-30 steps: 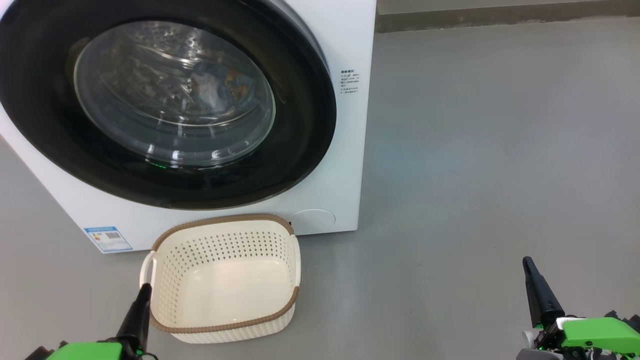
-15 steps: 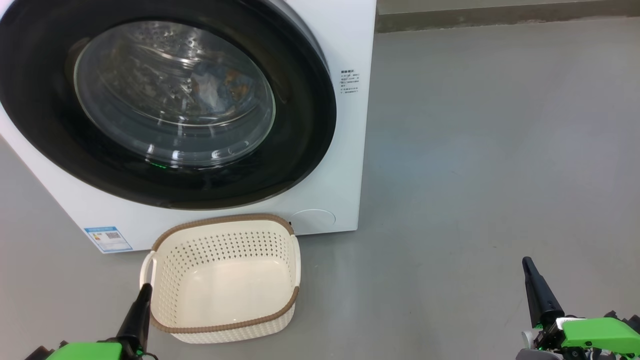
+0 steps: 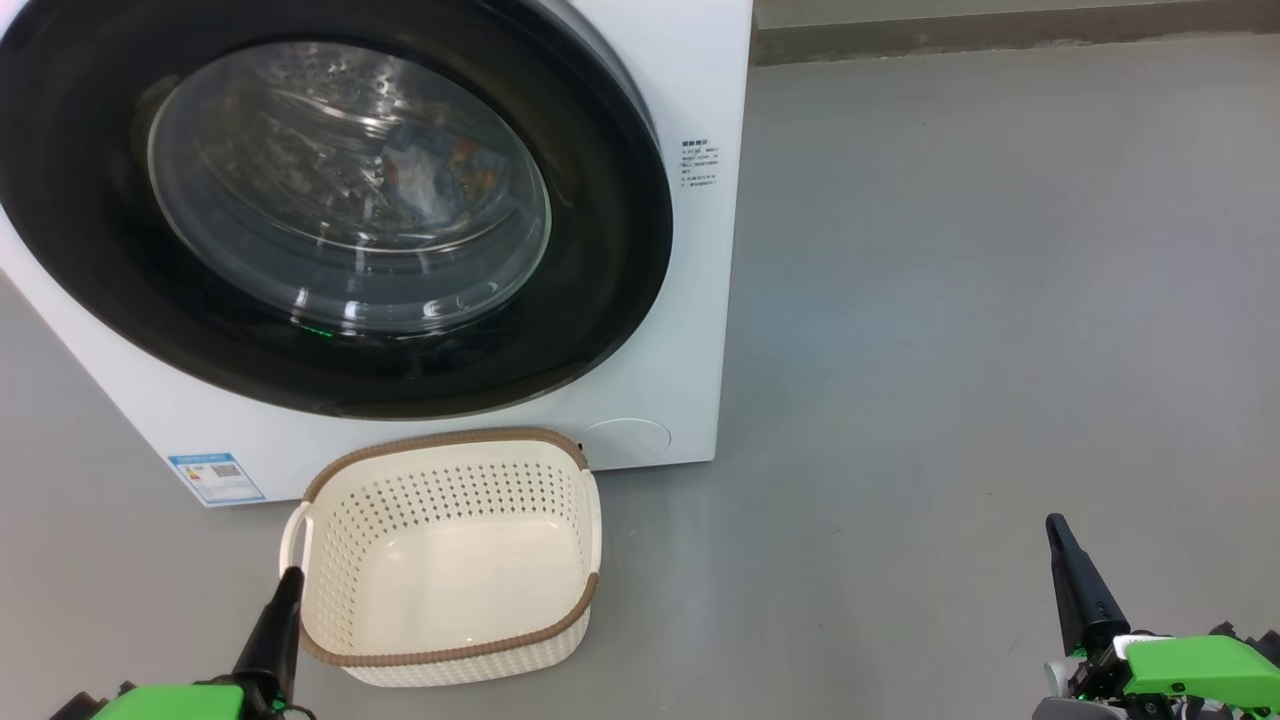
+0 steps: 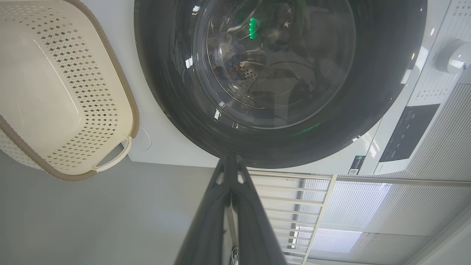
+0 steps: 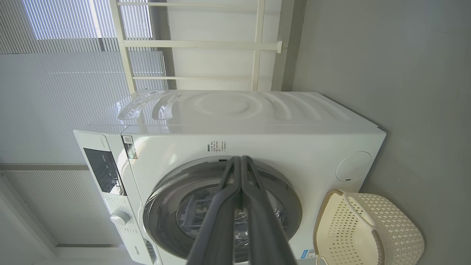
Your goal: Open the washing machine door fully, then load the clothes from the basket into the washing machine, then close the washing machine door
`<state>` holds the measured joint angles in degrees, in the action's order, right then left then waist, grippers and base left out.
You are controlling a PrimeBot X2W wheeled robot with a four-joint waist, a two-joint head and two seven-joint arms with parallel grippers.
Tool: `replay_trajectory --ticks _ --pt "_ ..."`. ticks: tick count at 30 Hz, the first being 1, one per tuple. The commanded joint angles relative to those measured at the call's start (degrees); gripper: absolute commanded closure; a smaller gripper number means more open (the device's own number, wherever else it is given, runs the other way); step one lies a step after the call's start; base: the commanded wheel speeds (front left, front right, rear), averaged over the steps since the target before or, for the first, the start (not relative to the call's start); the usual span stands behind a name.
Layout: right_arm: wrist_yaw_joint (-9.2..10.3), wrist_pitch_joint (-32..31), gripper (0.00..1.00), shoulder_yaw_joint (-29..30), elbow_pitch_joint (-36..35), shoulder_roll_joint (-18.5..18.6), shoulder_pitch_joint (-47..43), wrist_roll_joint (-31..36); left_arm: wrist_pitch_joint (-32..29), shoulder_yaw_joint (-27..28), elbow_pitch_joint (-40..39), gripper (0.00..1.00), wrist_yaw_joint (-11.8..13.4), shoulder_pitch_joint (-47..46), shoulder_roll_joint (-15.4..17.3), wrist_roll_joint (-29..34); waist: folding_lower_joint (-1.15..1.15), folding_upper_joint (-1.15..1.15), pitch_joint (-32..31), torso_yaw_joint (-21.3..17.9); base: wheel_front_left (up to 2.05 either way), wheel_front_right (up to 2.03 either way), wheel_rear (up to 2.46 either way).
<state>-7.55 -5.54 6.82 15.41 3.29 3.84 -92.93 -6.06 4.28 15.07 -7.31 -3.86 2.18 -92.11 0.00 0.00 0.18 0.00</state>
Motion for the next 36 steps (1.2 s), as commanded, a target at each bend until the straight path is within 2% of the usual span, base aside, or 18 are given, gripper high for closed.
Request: replay_trajectory --ticks 1,36 --pt "0.06 -0.4 1.00 -0.9 -1.4 0.1 2.3 0.2 -0.2 2.0 -1.0 1.00 -0.2 -2.3 0.9 -0.3 0.00 0.00 0.0 0.0 0.00 0.00 0.00" --pt "0.06 -0.6 1.00 -0.7 -1.4 -0.1 2.3 0.5 -0.3 2.1 -1.0 1.00 -0.2 -2.3 0.8 -0.2 0.00 0.00 0.0 0.0 0.00 0.00 0.00"
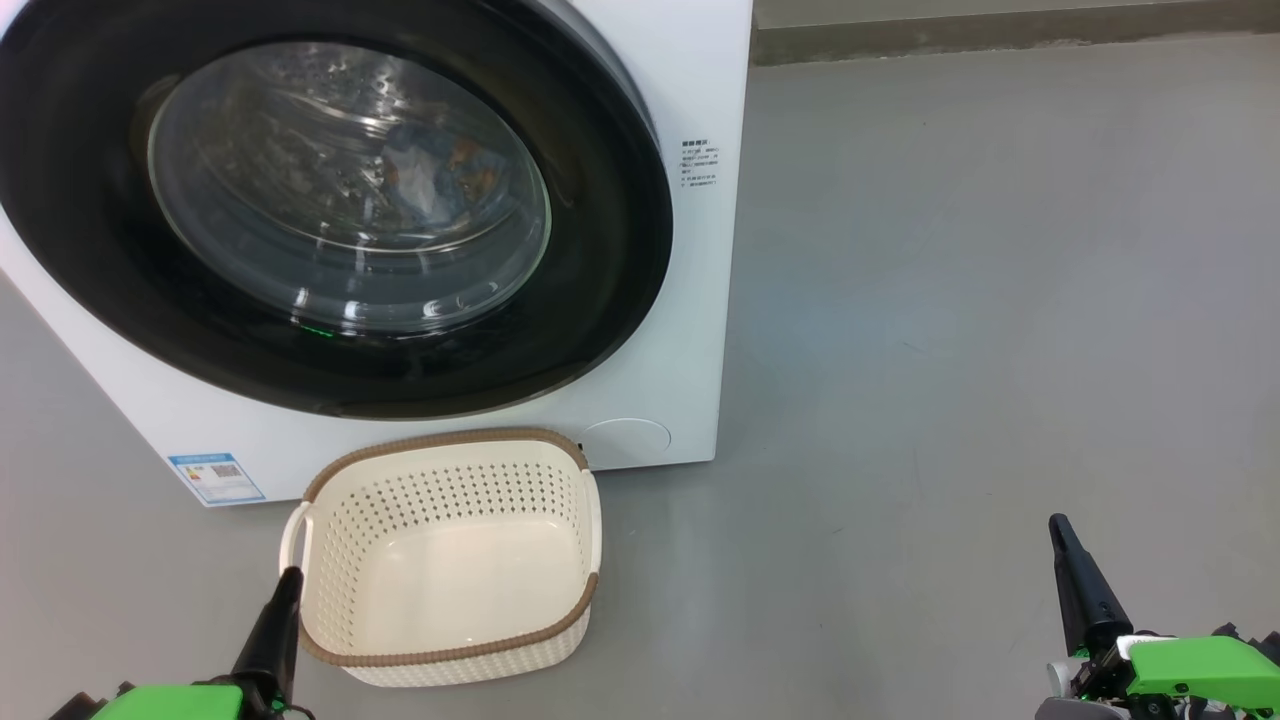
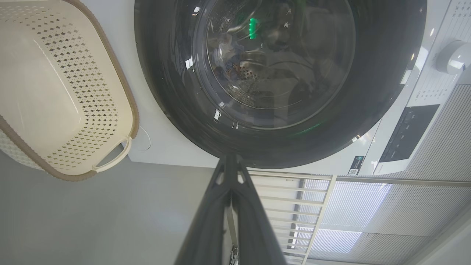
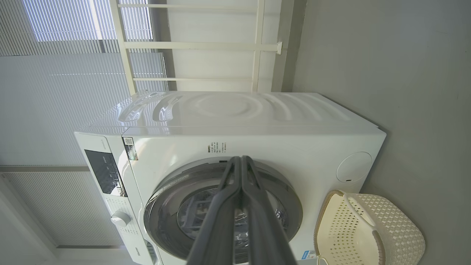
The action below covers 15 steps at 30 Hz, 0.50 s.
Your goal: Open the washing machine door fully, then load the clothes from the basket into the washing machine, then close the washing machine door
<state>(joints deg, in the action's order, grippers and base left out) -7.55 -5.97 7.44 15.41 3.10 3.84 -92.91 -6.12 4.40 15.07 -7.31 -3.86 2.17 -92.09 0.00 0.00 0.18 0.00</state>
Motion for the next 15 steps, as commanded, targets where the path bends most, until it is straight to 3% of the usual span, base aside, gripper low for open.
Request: replay_trajectory --ticks 1,15 --pt "0.06 -0.2 1.00 -1.3 -1.4 0.1 2.3 0.4 -0.3 2.0 -1.0 1.00 -0.2 -2.3 0.8 -0.2 0.00 0.00 0.0 0.0 0.00 0.00 0.00" --pt "0.06 -0.3 1.00 -1.2 -1.4 0.0 2.3 0.5 -0.3 2.0 -1.0 1.00 -0.2 -2.3 0.8 -0.1 0.00 0.00 0.0 0.0 0.00 0.00 0.00"
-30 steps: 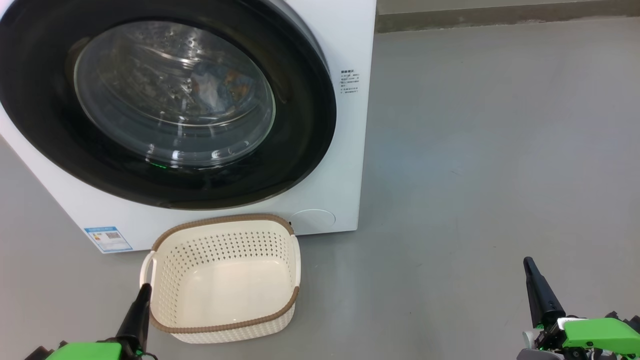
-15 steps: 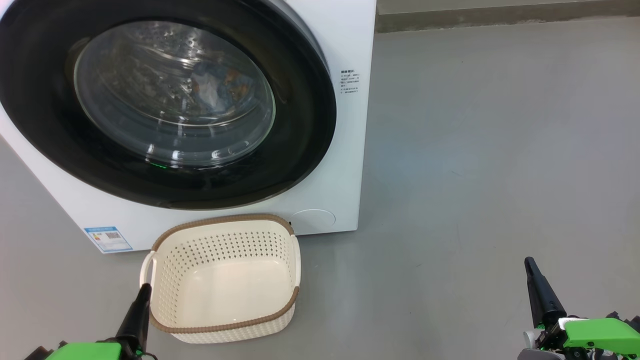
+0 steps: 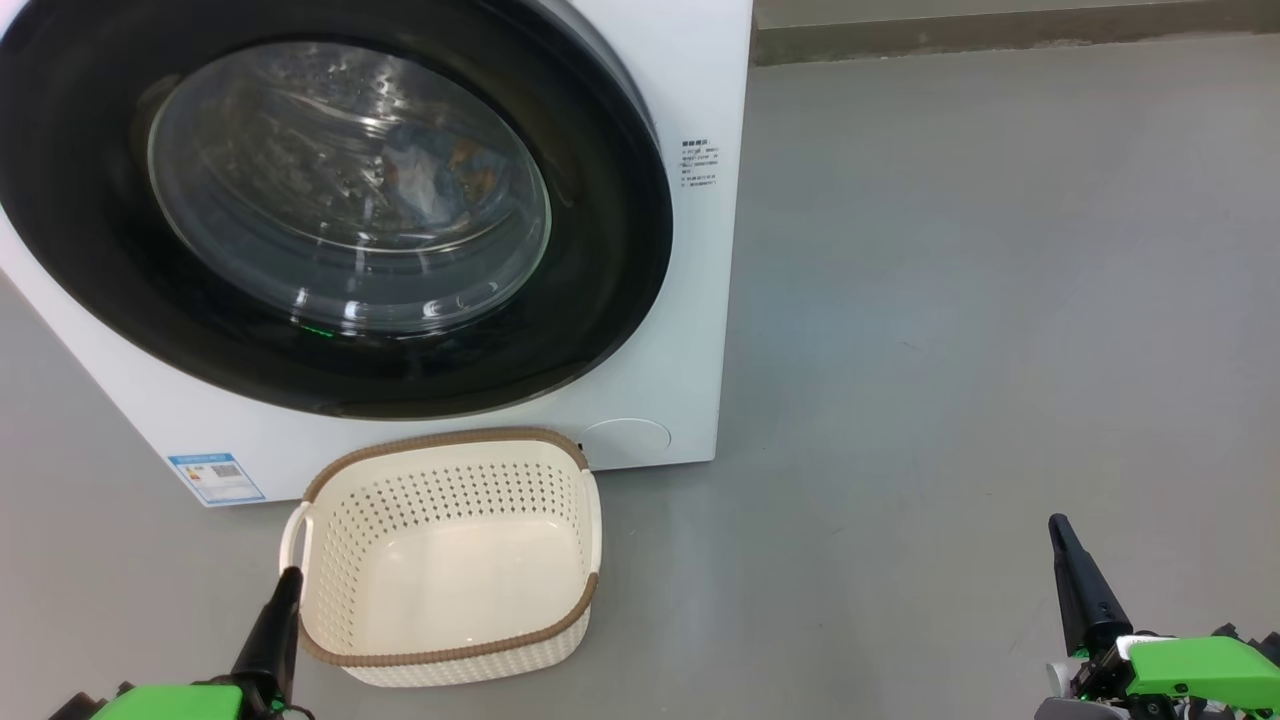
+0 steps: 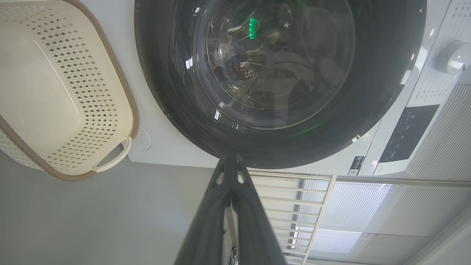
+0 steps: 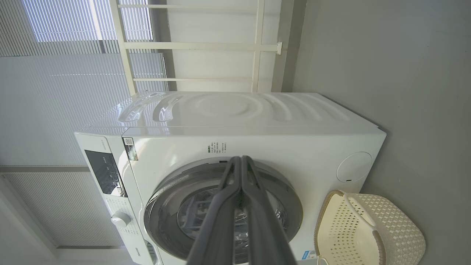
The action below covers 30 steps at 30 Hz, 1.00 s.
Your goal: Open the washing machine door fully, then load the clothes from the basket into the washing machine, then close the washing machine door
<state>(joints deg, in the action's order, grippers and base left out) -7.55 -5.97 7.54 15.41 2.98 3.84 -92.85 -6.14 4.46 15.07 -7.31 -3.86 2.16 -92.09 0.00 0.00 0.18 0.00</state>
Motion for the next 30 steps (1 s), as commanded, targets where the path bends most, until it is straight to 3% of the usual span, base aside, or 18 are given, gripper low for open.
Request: replay_trajectory --ticks 1,30 --pt "0.06 -0.3 1.00 -1.3 -1.4 0.1 2.3 0.5 -0.3 2.0 -1.0 1.00 -0.2 -2.3 0.8 -0.1 0.00 0.00 0.0 0.0 0.00 0.00 0.00" --pt "0.06 -0.4 1.00 -1.2 -1.4 0.0 2.3 0.6 -0.3 2.0 -1.0 1.00 -0.2 -2.3 0.8 -0.1 0.00 0.00 0.0 0.0 0.00 0.00 0.00"
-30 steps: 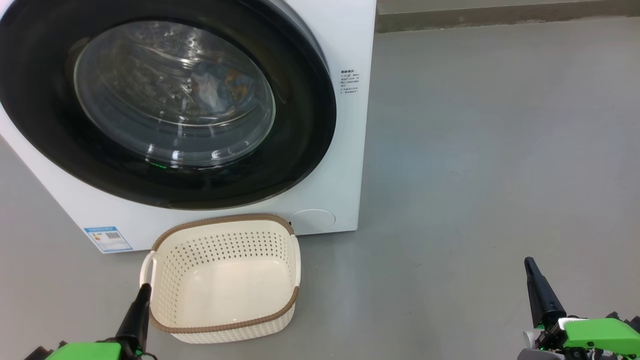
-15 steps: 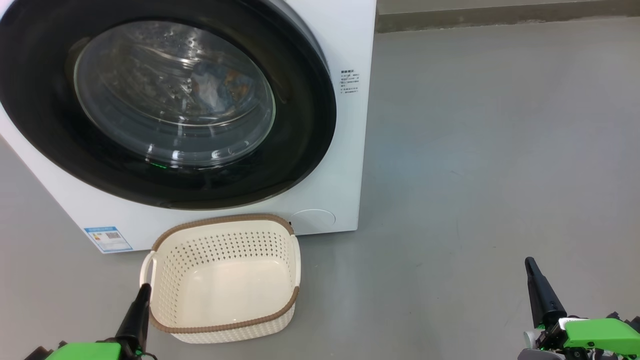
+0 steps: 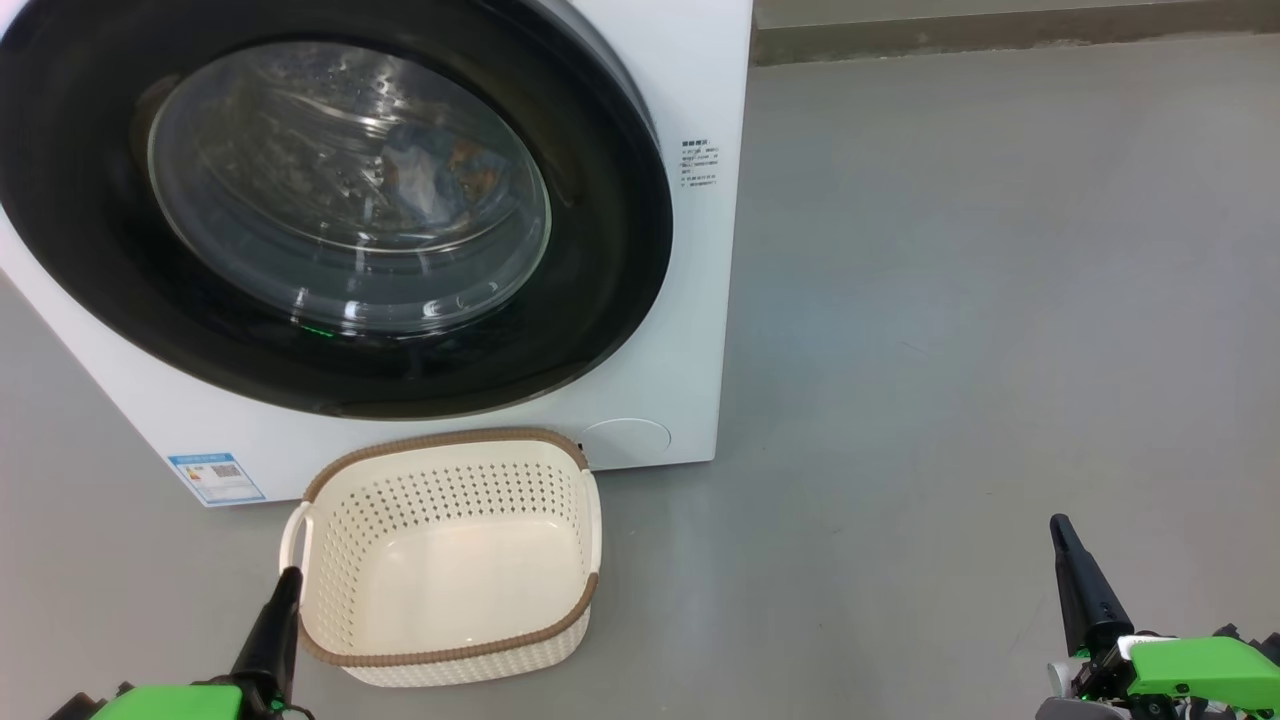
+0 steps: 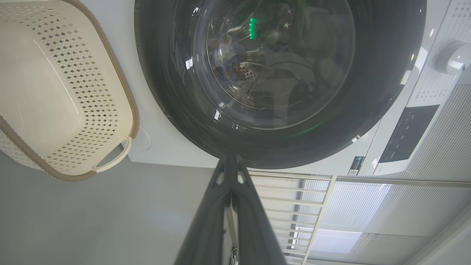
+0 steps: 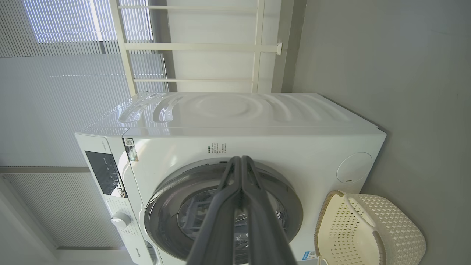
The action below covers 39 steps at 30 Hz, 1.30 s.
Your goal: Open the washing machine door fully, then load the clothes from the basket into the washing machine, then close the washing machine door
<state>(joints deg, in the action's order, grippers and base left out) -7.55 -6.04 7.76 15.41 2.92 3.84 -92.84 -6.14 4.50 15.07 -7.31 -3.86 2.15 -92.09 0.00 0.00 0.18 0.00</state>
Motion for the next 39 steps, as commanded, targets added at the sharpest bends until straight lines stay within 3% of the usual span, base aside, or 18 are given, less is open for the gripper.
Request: replay_trajectory --ticks 1,39 --pt "0.06 -0.3 1.00 -1.4 -1.4 0.1 2.3 0.6 -0.3 2.0 -1.0 1.00 -0.2 -2.3 0.8 -0.1 0.00 0.00 0.0 0.0 0.00 0.00 0.00" --pt "0.06 -0.4 1.00 -1.3 -1.4 0.0 2.3 0.6 -0.4 2.0 -1.0 1.00 -0.2 -2.3 0.8 -0.1 0.00 0.00 0.0 0.0 0.00 0.00 0.00"
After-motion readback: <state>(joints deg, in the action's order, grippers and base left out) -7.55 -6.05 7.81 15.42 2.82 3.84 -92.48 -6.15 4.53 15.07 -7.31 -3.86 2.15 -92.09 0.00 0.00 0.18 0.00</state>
